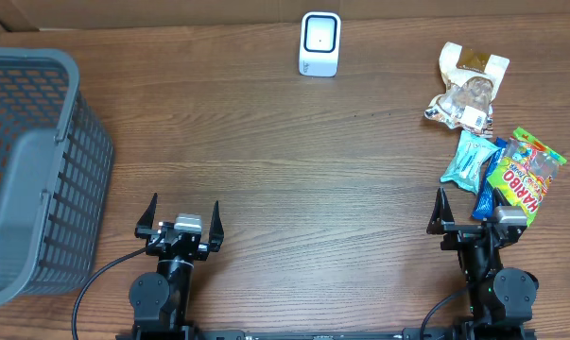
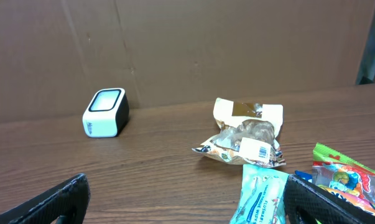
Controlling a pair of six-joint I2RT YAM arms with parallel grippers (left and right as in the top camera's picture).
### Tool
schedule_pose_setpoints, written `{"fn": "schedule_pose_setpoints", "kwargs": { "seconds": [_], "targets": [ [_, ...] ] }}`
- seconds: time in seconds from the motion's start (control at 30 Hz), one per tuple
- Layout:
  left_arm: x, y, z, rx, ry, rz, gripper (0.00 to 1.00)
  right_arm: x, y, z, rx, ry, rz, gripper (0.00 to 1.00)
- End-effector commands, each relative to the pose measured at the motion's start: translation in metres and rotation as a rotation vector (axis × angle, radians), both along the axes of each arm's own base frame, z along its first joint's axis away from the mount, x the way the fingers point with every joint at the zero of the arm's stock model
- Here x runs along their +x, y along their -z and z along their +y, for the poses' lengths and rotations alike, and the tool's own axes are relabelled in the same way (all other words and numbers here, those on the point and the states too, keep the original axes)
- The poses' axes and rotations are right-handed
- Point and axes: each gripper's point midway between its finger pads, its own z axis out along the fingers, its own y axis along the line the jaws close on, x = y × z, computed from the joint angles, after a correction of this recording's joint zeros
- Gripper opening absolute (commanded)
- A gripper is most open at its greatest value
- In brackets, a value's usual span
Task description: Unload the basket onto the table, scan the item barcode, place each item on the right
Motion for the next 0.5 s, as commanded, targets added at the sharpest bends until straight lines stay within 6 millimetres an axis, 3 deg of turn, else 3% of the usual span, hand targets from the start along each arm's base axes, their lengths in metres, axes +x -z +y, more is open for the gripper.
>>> {"fn": "schedule_pose_setpoints", "kwargs": {
  "seconds": [0.0, 0.47],
  "targets": [
    [-0.0002, 0.0002, 0.0025, -0.014, -0.013, -0.005, 1.0, -0.0001, 0.0011, 0.0014, 0.007, -0.006, -0.007, 1.0],
    [-0.0002, 0.0002, 0.0025, -0.014, -0.013, -0.005, 1.0, -0.0001, 0.0011, 0.0014, 0.007, -0.006, -0.007, 1.0]
  ]
}}
